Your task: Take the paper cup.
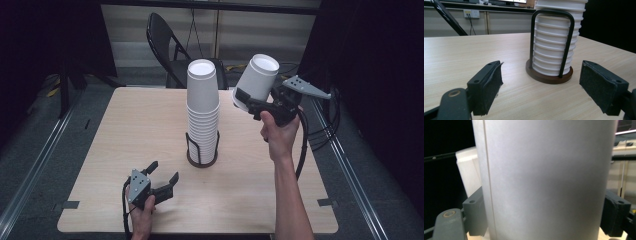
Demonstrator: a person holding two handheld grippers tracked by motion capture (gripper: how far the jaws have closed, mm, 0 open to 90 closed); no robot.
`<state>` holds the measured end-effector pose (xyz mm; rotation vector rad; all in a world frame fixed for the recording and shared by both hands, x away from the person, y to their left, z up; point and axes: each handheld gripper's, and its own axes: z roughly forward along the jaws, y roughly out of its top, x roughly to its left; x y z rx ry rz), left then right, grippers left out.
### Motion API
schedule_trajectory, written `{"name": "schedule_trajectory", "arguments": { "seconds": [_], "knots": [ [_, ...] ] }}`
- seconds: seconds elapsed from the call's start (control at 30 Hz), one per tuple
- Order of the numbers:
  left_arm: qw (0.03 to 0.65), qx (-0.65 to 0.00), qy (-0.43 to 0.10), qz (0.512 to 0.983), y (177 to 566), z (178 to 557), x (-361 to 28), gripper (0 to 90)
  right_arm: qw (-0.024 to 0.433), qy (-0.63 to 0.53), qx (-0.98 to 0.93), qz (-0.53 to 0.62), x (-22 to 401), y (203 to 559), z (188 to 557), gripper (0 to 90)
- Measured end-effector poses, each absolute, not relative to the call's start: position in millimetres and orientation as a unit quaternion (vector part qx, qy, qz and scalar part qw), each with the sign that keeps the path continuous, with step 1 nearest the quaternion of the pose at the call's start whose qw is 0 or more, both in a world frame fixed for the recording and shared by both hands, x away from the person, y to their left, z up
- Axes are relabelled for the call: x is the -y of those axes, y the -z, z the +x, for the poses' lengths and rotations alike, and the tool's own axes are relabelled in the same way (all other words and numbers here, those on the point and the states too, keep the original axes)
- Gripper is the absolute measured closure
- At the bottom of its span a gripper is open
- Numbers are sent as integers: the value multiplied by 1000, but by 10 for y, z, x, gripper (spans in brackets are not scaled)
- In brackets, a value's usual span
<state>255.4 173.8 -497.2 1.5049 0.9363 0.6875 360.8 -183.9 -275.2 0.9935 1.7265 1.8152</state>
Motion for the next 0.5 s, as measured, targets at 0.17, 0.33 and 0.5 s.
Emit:
{"name": "schedule_trajectory", "arguments": {
  "seconds": [0.17,0.33,0.5],
  "knots": [
    [586,-396,-290,645,4973,2548,-1743,186,207,-657,-625,368,1861,2935,3533,150],
    [583,-396,-287,648,4970,2557,-1738,206,194,-653,-630,372,1869,3086,3445,150],
    [577,-400,-280,655,4964,2566,-1723,222,182,-650,-638,372,1847,3201,3380,150]
  ]
}}
